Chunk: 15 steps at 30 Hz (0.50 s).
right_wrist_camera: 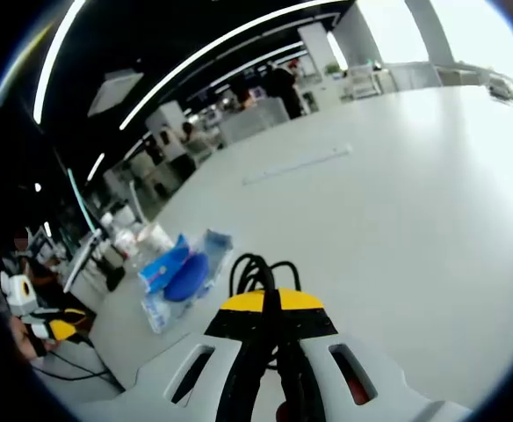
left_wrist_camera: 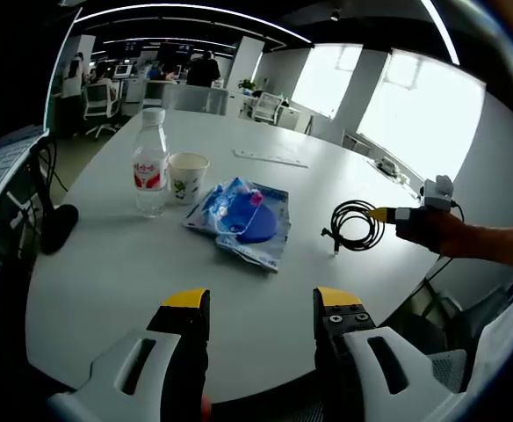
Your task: Arrange the tabletop items into an orderly group along one side of the table until the central work area is clear of visible clutter.
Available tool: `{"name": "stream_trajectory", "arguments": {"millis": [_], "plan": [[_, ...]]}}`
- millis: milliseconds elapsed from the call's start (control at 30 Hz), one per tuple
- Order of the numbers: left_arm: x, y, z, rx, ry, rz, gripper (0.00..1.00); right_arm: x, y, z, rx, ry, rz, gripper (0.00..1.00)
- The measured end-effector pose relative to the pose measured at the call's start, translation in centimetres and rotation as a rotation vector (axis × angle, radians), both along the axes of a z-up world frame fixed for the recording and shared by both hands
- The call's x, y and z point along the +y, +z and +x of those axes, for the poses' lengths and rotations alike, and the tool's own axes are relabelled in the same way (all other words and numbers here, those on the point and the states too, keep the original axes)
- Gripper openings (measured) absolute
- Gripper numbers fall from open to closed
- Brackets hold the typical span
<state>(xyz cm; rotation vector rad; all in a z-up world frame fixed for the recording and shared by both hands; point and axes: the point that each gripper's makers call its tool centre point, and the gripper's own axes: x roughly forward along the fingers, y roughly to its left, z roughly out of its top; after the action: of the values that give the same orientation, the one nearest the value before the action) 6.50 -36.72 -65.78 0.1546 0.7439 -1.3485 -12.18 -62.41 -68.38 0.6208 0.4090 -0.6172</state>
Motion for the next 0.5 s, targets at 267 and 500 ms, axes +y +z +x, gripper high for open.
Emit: {"name": "stream_trajectory", "arguments": {"millis": [267, 500], "plan": [[0.1, -0.1, -0.1, 0.001, -0.001, 0.004, 0.46, -0.4, -2.5, -1.3, 0.051, -0.033, 0.035, 0.00], [-0.1, 0.1, 0.0, -0.006, -0.005, 0.004, 0.47, -0.6, -3.9, -1.9, 0.088, -0.048, 0.045, 0.00]]}}
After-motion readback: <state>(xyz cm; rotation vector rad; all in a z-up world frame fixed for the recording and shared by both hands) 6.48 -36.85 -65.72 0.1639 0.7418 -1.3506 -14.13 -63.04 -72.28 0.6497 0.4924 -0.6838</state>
